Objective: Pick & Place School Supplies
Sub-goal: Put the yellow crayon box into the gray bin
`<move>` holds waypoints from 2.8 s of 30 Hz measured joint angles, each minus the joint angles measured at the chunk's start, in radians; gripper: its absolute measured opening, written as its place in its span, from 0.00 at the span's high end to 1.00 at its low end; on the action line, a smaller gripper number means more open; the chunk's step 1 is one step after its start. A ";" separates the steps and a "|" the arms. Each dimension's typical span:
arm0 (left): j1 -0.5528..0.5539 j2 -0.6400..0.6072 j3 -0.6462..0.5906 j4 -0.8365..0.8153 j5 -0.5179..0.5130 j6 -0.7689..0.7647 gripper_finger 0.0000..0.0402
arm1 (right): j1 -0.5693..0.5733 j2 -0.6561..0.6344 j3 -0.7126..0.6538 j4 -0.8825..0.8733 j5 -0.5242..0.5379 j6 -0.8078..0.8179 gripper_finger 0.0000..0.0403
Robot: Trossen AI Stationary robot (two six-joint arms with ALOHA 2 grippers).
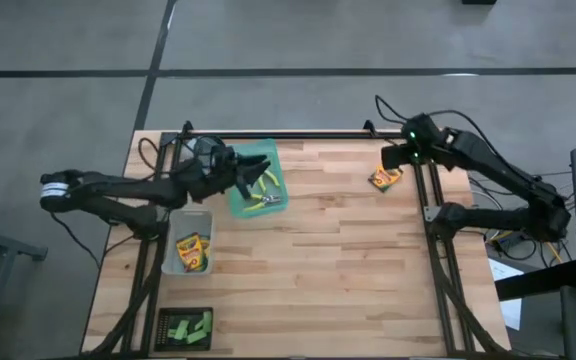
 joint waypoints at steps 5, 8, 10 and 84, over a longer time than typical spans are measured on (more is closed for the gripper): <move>0.050 0.064 0.016 0.015 0.108 0.002 0.60 | -0.126 0.113 -0.027 -0.002 -0.156 -0.032 0.98; 0.061 0.112 0.068 0.015 0.257 0.052 0.60 | -0.170 0.190 -0.047 -0.002 -0.155 -0.051 0.98; 0.060 0.149 0.109 0.019 0.330 0.108 0.60 | -0.193 0.244 -0.055 0.002 -0.135 -0.057 0.98; 0.059 0.371 0.283 -0.062 0.444 0.204 0.60 | 0.817 0.695 -0.119 0.715 -0.374 0.177 0.98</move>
